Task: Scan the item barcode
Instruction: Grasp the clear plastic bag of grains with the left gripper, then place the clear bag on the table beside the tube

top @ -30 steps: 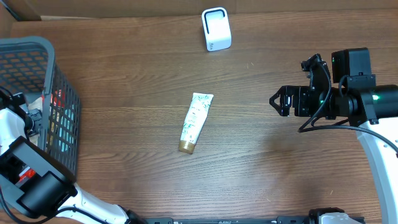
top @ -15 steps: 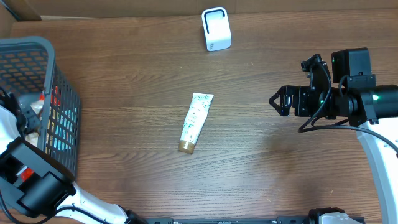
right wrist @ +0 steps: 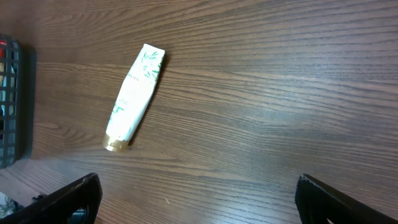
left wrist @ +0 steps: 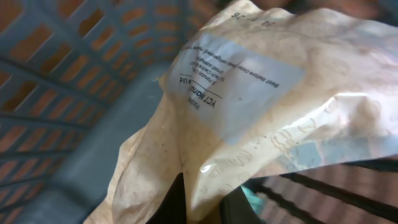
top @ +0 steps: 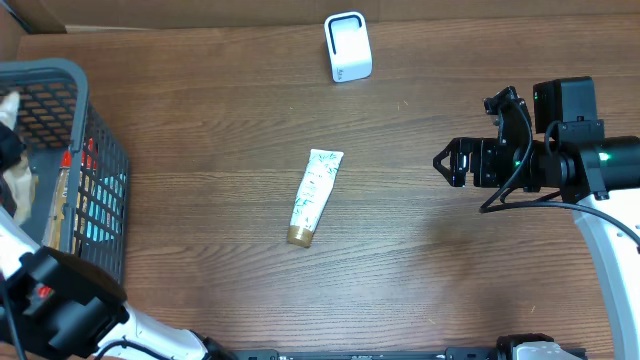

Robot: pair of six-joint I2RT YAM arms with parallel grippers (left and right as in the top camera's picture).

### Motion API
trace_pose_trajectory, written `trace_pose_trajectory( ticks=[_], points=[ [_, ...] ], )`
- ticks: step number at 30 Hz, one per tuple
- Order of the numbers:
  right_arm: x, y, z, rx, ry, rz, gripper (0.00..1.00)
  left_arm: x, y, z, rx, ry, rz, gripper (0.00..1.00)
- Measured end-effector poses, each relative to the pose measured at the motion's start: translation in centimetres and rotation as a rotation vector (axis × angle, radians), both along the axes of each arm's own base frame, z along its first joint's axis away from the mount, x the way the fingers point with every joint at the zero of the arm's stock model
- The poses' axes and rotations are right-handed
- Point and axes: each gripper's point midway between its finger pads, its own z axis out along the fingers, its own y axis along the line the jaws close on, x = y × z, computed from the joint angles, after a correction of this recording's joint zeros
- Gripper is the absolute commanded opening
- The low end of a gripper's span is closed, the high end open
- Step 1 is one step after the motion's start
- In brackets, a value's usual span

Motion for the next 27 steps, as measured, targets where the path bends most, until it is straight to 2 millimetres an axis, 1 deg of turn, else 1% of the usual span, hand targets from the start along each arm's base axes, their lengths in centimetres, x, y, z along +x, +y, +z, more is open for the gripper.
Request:
trace_pose_trajectory(
  ticks=[2,5,7,8,9,10,11,13,14,16,17,18,19,20,22,24,25,26,27],
  points=[
    [0.0,0.0,0.0,0.001,0.0,0.0,1.0,0.3,-1.0,2.4,-0.012,-0.059,-0.016,0.04],
    [0.0,0.0,0.0,0.0,0.0,0.0,1.0,0.0,-2.7,6.9,0.005,-0.148,-0.044,0.04],
    [0.0,0.0,0.0,0.001,0.0,0.0,1.0,-0.5,-4.4,10.5,0.038,-0.211,-0.066,0.04],
    [0.0,0.0,0.0,0.0,0.0,0.0,1.0,-0.8,-5.5,11.9,0.054,-0.236,-0.079,0.04],
    [0.0,0.0,0.0,0.001,0.0,0.001,1.0,-1.1,-6.7,13.5,0.069,-0.261,-0.095,0.04],
    [0.0,0.0,0.0,0.0,-0.001,0.0,1.0,-1.6,-9.0,15.6,0.091,-0.295,-0.13,0.04],
    [0.0,0.0,0.0,0.001,0.0,0.0,1.0,-1.7,-10.8,16.8,0.1,-0.317,-0.163,0.04],
    [0.0,0.0,0.0,0.0,0.0,0.0,1.0,-2.0,-14.3,18.4,0.103,-0.343,-0.23,0.04],
    [0.0,0.0,0.0,0.0,0.0,0.0,1.0,-2.1,-16.8,19.0,0.093,-0.349,-0.283,0.04],
    [0.0,0.0,0.0,0.0,-0.001,0.0,1.0,-2.0,-20.5,19.0,0.059,-0.34,-0.373,0.04],
    [0.0,0.0,0.0,0.001,-0.001,0.0,1.0,-1.7,-23.3,18.5,0.025,-0.319,-0.448,0.04],
    [0.0,0.0,0.0,0.001,0.0,0.0,1.0,-1.3,-25.0,18.0,0.007,-0.305,-0.495,0.04],
    [0.0,0.0,0.0,0.0,-0.002,0.0,1.0,-0.8,-27.1,17.1,-0.019,-0.275,-0.554,0.04],
    [0.0,0.0,0.0,0.0,-0.001,0.0,1.0,-0.5,-28.5,16.5,-0.034,-0.253,-0.591,0.04],
    [0.0,0.0,0.0,0.0,0.0,0.0,1.0,0.2,-32.2,14.6,-0.073,-0.2,-0.692,0.04],
    [0.0,0.0,0.0,0.0,0.0,0.0,1.0,0.4,-35.5,12.0,-0.108,-0.126,-0.764,0.04],
    [0.0,0.0,0.0,0.0,-0.001,0.0,1.0,0.5,-37.7,9.7,-0.122,-0.063,-0.803,0.04],
    [0.0,0.0,0.0,0.0,0.0,0.0,1.0,0.6,-38.8,8.1,-0.12,-0.019,-0.815,0.04],
    [0.1,0.0,0.0,0.0,-0.003,0.0,1.0,0.5,-40.1,5.1,-0.107,0.064,-0.812,0.04]
  ],
)
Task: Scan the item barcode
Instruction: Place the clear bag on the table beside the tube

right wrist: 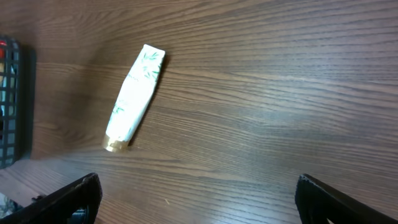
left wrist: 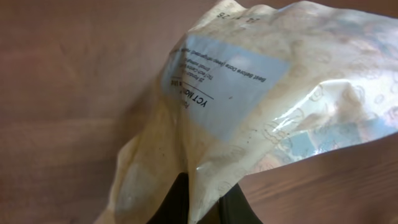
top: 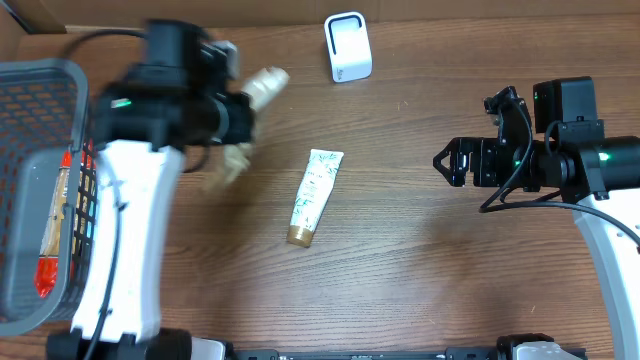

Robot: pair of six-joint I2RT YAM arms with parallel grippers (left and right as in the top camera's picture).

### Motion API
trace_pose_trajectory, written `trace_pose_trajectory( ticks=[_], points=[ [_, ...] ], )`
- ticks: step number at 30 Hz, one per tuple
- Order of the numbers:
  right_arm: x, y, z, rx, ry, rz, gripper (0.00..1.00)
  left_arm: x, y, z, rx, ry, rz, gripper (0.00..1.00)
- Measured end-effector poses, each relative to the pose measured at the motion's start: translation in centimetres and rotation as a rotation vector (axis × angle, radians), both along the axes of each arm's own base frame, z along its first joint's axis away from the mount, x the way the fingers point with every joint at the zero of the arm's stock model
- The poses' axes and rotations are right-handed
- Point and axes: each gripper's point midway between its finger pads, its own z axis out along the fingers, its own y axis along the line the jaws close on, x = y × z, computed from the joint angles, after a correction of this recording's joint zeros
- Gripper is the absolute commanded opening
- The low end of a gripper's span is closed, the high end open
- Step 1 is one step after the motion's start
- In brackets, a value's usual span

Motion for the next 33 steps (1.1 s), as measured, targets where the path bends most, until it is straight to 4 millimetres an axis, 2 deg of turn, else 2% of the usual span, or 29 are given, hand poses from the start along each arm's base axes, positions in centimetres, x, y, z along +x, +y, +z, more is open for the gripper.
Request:
trace_pose_trajectory(
  ticks=[3,6,9,11,12,14,15,17,18,22,24,26,27,28,29,30,31,32,33],
  points=[
    [0.1,0.0,0.0,0.0,-0.002,-0.001,1.0,0.4,-1.6,-5.0,0.082,0.087,0.025,0.04],
    [0.0,0.0,0.0,0.0,-0.002,0.0,1.0,0.8,-2.4,-11.3,0.174,0.185,0.066,0.04],
    [0.0,0.0,0.0,0.0,-0.002,-0.001,1.0,1.2,-2.6,-16.3,0.216,0.258,0.112,0.04],
    [0.0,0.0,0.0,0.0,-0.002,-0.001,1.0,1.1,-2.5,-18.8,0.233,0.311,0.138,0.04],
    [0.0,0.0,0.0,0.0,-0.001,-0.001,1.0,0.9,-2.5,-20.0,0.24,0.341,0.153,0.08],
    [0.0,0.0,0.0,0.0,-0.002,0.0,1.0,1.0,-2.7,-21.7,0.246,0.374,0.17,0.21],
    [0.0,0.0,0.0,0.0,-0.002,0.0,1.0,0.9,-2.8,-22.3,0.246,0.391,0.178,0.29],
    [0.0,0.0,0.0,0.0,-0.001,0.0,1.0,0.6,-3.1,-23.4,0.241,0.424,0.18,0.56],
    [0.0,0.0,0.0,0.001,-0.002,0.0,1.0,0.5,-3.3,-23.7,0.232,0.436,0.18,0.58],
    [0.1,0.0,0.0,0.0,-0.003,0.0,1.0,0.3,-4.5,-22.8,0.177,0.462,0.132,0.59],
    [0.1,0.0,0.0,0.0,-0.003,0.0,1.0,1.0,-5.4,-20.9,0.137,0.451,0.096,0.6],
    [0.1,0.0,0.0,0.0,-0.003,0.0,1.0,2.5,-6.5,-17.9,0.093,0.397,0.062,0.61],
    [0.0,0.0,0.0,0.0,-0.001,0.0,1.0,3.3,-7.0,-15.8,0.074,0.362,0.042,0.76],
    [0.0,0.0,0.0,0.0,0.001,0.0,1.0,3.9,-7.3,-14.0,0.06,0.329,0.028,1.0],
    [-0.1,0.0,0.0,0.0,0.003,-0.001,1.0,4.6,-7.5,-11.7,0.046,0.282,0.011,1.0],
    [-0.1,0.0,0.0,0.0,0.005,-0.001,1.0,5.5,-7.6,-8.2,0.024,0.201,-0.009,1.0],
    [-0.1,0.0,0.0,0.0,0.004,0.0,1.0,5.8,-7.6,-5.8,0.006,0.142,-0.017,1.0],
    [-0.1,0.0,0.0,0.0,0.005,0.0,1.0,5.9,-7.3,-2.5,-0.008,0.072,-0.032,0.99],
    [-0.1,0.0,0.0,0.0,0.004,0.0,1.0,6.0,-7.0,-0.6,-0.017,0.025,-0.037,0.99]
  ],
)
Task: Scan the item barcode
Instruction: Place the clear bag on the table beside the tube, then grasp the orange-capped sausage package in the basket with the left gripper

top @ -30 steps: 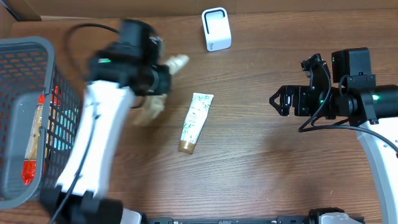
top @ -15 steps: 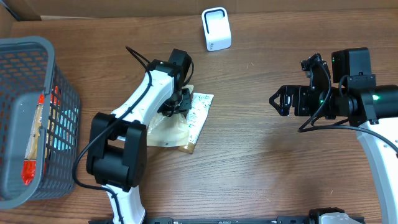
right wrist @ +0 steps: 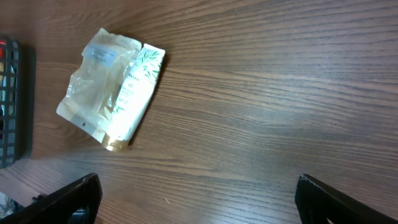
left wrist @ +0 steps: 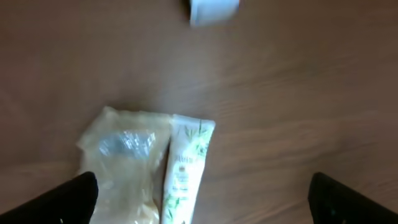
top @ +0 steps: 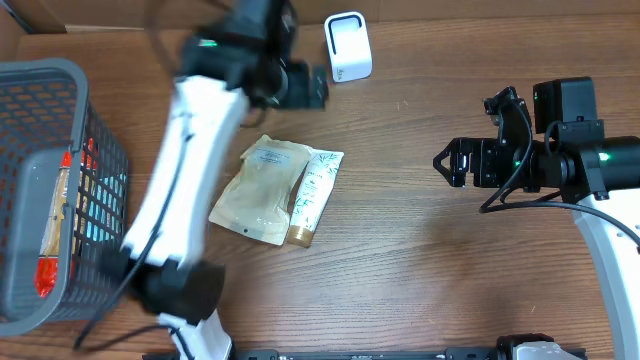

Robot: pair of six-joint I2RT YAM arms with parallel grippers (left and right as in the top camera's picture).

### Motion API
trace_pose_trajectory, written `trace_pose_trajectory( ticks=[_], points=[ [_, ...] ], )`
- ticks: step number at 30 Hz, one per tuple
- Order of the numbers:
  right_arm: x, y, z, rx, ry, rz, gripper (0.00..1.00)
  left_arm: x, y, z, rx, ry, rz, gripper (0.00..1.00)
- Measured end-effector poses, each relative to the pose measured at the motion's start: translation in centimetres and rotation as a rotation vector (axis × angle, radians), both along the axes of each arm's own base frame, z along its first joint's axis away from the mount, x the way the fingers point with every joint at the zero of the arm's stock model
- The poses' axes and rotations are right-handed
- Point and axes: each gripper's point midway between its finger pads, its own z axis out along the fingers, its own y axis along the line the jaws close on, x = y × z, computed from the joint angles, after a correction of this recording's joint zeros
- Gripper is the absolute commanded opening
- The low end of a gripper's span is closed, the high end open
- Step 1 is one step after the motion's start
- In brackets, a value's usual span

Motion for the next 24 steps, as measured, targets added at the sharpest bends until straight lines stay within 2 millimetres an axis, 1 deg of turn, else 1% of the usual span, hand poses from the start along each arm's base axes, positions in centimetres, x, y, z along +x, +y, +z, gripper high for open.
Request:
trace_pose_trajectory(
  ticks=[2,4,6,7,8,9,10,12,13,14,15,18,21,24],
  points=[
    [0.0,0.0,0.0,0.0,0.0,0.0,1.0,-0.5,1.5,5.9,-0.02,-0.141,-0.005,0.99],
    [0.0,0.0,0.0,0.0,0.0,0.0,1.0,-2.0,4.0,10.3,-0.018,-0.244,0.009,1.0],
    [0.0,0.0,0.0,0.0,0.001,0.0,1.0,-3.8,7.2,13.3,-0.008,-0.307,0.058,1.0],
    [0.0,0.0,0.0,0.0,0.001,0.0,1.0,-4.7,9.0,14.4,-0.001,-0.327,0.097,0.99],
    [0.0,0.0,0.0,-0.001,0.0,0.0,1.0,-6.2,12.1,15.2,0.016,-0.333,0.175,1.0],
    [0.0,0.0,0.0,0.0,0.001,0.0,1.0,-7.2,14.6,15.4,0.028,-0.326,0.248,1.0],
    [0.0,0.0,0.0,0.0,-0.001,0.0,1.0,-8.2,16.9,15.1,0.04,-0.3,0.316,1.0],
    [0.0,0.0,0.0,0.0,0.001,0.0,1.0,-9.9,21.3,14.4,0.059,-0.247,0.457,1.0],
    [0.0,0.0,0.0,0.0,0.0,-0.001,1.0,-10.4,23.4,14.0,0.065,-0.231,0.524,1.0],
    [0.0,0.0,0.0,0.0,-0.001,0.0,1.0,-11.2,26.5,13.3,0.071,-0.206,0.62,1.0],
    [0.0,0.0,0.0,0.0,-0.001,-0.001,1.0,-12.0,28.8,12.6,0.071,-0.179,0.694,1.0],
    [0.0,0.0,0.0,0.0,0.0,0.0,1.0,-14.4,33.9,10.3,0.057,-0.102,0.861,1.0],
    [0.0,0.0,0.0,0.0,0.0,0.0,1.0,-16.3,37.3,8.6,0.045,-0.063,0.973,1.0],
    [0.0,0.0,0.0,0.0,0.001,0.0,1.0,-17.1,39.9,6.4,0.01,-0.042,1.035,1.0]
  ],
)
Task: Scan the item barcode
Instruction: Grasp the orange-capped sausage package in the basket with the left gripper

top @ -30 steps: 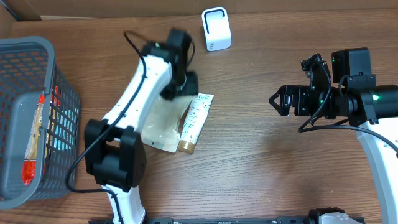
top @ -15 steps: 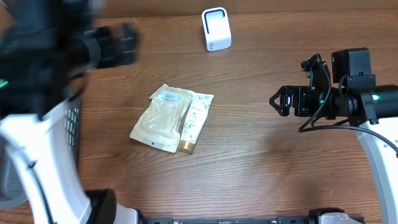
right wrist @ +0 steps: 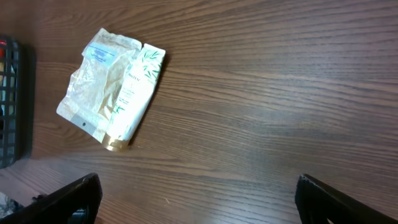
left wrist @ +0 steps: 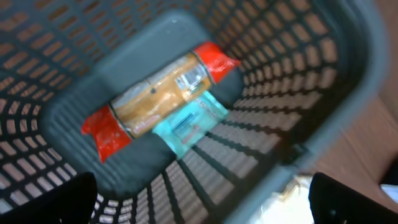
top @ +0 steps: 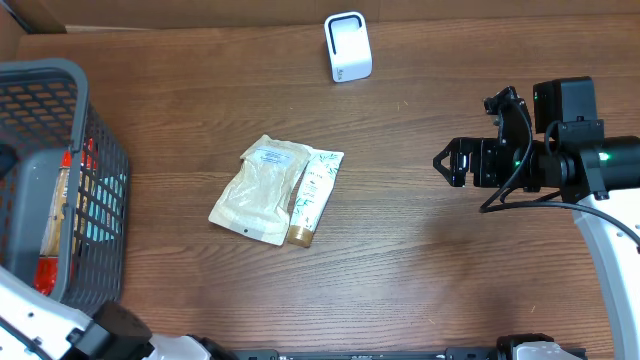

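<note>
A white barcode scanner [top: 348, 46] stands at the table's far edge. A tan pouch [top: 258, 189] with a pale label lies flat mid-table, touching a white tube [top: 314, 195] with a gold cap; both also show in the right wrist view, pouch [right wrist: 96, 81] and tube [right wrist: 132, 93]. My left gripper [left wrist: 202, 199] hangs open above the grey basket [left wrist: 280, 68], holding nothing. Below it lie a red-ended snack pack [left wrist: 158, 93] and a teal pack [left wrist: 186, 124]. My right gripper [top: 450, 163] is open at the right, well apart from the items.
The grey basket [top: 60, 75] fills the left edge of the table. A brown cardboard wall runs along the far side behind the scanner. Bare wood lies between the tube and the right arm [top: 570, 150].
My left gripper was open above the table near the scanner; it is now open over the basket, looking into it. Pouch, tube and right arm have not moved.
My left gripper was shut on the tan pouch inside the basket. Then it held the pouch over the table, left of the tube. Then the pouch lay beside the tube and the gripper was open. Now that gripper is over the basket again.
</note>
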Robot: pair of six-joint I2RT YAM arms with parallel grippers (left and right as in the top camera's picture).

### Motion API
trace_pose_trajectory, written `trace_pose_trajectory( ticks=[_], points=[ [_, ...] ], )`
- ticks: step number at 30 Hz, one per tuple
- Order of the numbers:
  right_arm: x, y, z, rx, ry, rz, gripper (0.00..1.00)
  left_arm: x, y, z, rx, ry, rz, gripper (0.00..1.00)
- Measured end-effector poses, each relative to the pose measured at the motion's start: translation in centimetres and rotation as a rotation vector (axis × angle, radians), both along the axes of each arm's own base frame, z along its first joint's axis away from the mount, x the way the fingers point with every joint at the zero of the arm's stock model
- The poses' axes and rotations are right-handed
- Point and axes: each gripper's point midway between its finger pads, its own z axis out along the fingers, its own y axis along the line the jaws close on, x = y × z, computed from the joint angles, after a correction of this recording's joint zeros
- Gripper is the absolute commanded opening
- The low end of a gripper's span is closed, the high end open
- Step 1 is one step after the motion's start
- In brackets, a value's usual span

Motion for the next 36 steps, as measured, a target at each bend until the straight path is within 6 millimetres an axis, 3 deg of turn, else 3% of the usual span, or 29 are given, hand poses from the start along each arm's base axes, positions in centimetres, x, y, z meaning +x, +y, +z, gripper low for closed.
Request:
trace_pose_trajectory(
  ticks=[9,21,32,36],
  points=[
    [-0.1,0.0,-1.0,-0.001,0.017,0.0,1.0,2.4,3.2,-8.3,-0.038,0.014,-0.004,1.0],
    [0.1,0.0,-0.9,0.0,0.003,0.0,1.0,4.7,6.2,-19.9,0.089,0.017,-0.149,1.0],
    [0.0,0.0,-0.9,-0.001,0.01,0.0,1.0,4.0,6.5,-27.9,0.025,0.186,-0.295,1.0],
    [0.0,0.0,-0.9,-0.001,0.01,0.0,1.0,3.9,6.8,-28.6,0.034,0.207,-0.305,0.95]
  ],
)
